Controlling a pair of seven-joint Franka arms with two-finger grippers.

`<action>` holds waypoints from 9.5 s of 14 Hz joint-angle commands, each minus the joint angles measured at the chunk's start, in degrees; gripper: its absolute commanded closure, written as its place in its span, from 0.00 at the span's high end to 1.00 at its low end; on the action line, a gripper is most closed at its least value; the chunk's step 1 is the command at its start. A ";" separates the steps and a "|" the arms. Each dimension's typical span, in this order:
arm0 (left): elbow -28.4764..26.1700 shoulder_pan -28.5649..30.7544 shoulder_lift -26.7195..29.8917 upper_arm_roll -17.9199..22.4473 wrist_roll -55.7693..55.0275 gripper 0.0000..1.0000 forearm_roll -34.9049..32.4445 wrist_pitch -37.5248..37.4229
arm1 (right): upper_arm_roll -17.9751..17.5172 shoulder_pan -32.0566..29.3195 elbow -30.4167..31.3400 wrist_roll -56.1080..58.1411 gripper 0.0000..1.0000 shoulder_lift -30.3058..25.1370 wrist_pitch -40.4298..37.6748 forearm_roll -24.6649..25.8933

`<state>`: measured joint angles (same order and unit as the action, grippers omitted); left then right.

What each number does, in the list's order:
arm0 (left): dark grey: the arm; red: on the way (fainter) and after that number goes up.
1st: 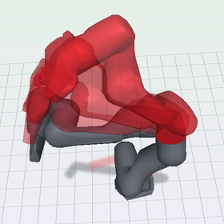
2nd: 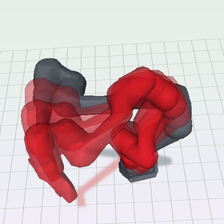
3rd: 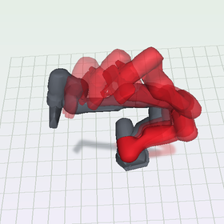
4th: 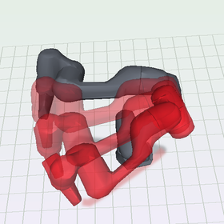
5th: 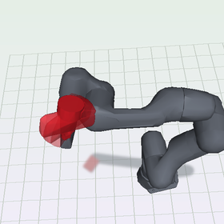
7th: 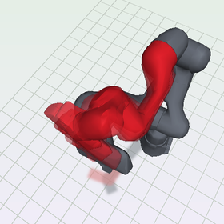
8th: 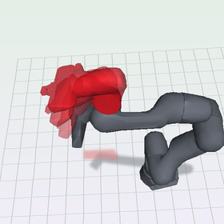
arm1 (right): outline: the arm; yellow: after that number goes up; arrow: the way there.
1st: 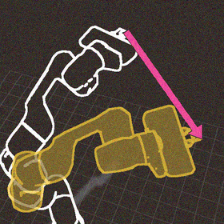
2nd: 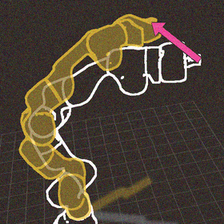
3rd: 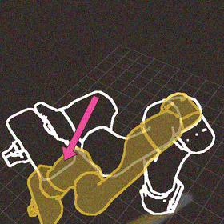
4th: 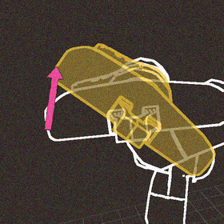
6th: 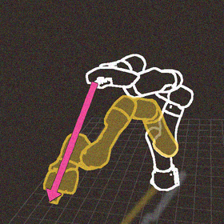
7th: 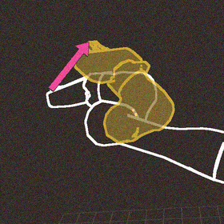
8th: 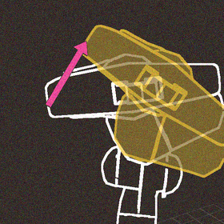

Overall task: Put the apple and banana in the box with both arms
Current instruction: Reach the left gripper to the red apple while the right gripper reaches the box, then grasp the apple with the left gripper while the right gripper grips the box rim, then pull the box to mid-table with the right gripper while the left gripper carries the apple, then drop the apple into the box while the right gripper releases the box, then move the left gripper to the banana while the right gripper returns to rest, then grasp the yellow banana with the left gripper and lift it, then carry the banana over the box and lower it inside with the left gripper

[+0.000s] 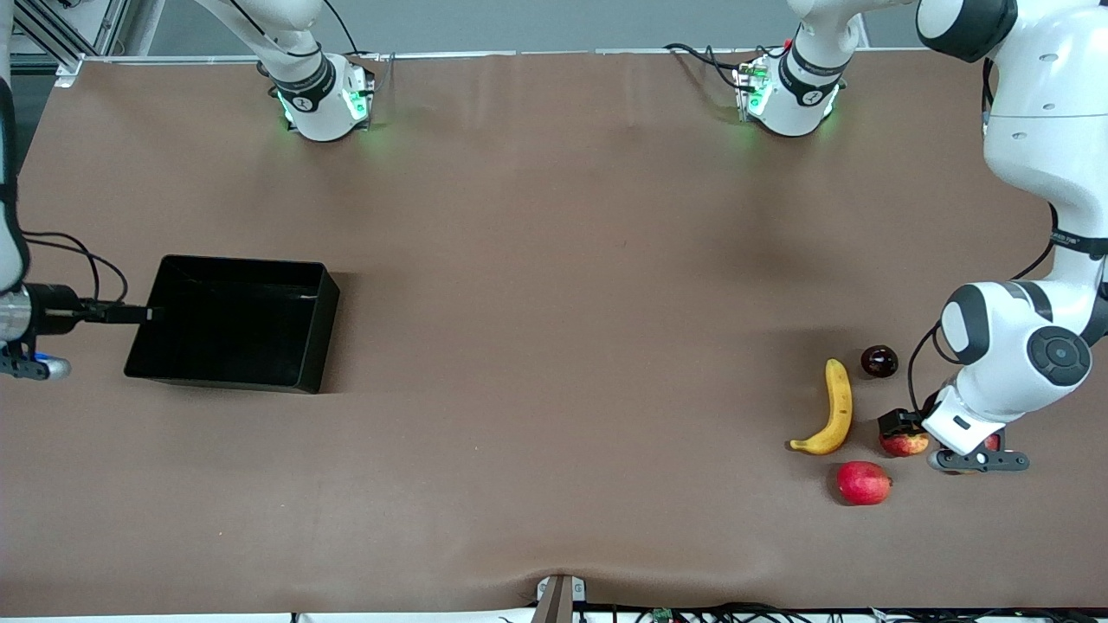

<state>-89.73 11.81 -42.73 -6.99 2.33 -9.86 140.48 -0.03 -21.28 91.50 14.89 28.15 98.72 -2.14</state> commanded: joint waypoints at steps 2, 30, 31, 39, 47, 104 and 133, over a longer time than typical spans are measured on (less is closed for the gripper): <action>1.49 0.15 -1.57 -0.13 0.57 0.90 0.90 -0.12 | -1.03 -3.05 -1.24 1.19 1.00 1.72 3.94 7.59; 1.49 -0.73 21.81 -10.75 -8.46 0.05 3.36 -29.82 | -1.47 22.04 -4.76 -21.91 0.00 -1.26 -11.31 -22.46; 1.49 -0.73 21.81 -12.33 -11.70 0.05 3.36 -29.91 | -1.47 25.29 -4.32 -22.10 0.00 -1.17 -7.35 -22.73; 2.46 -6.60 17.51 -19.82 -30.18 0.04 3.01 -29.47 | -1.47 45.96 -4.49 -36.43 0.00 9.01 17.64 -28.88; 2.37 -13.29 11.62 -19.73 -35.27 0.03 2.48 -24.56 | -1.38 52.21 -6.42 -47.06 1.00 13.43 28.00 -28.27; -2.12 8.32 3.34 -21.91 0.13 0.00 -17.03 -13.90 | -2.44 15.04 -4.67 -10.67 1.00 -32.63 -20.14 3.37; 16.87 -38.60 -10.17 -12.98 -52.78 0.00 -16.59 -12.33 | -2.70 15.48 -4.67 -10.67 1.00 -32.28 -18.92 2.58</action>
<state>-74.84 -23.92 -51.14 -22.31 -49.49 -26.22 127.61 -2.45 -6.11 86.04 4.55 -3.38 78.98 0.08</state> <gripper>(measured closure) 0.656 0.000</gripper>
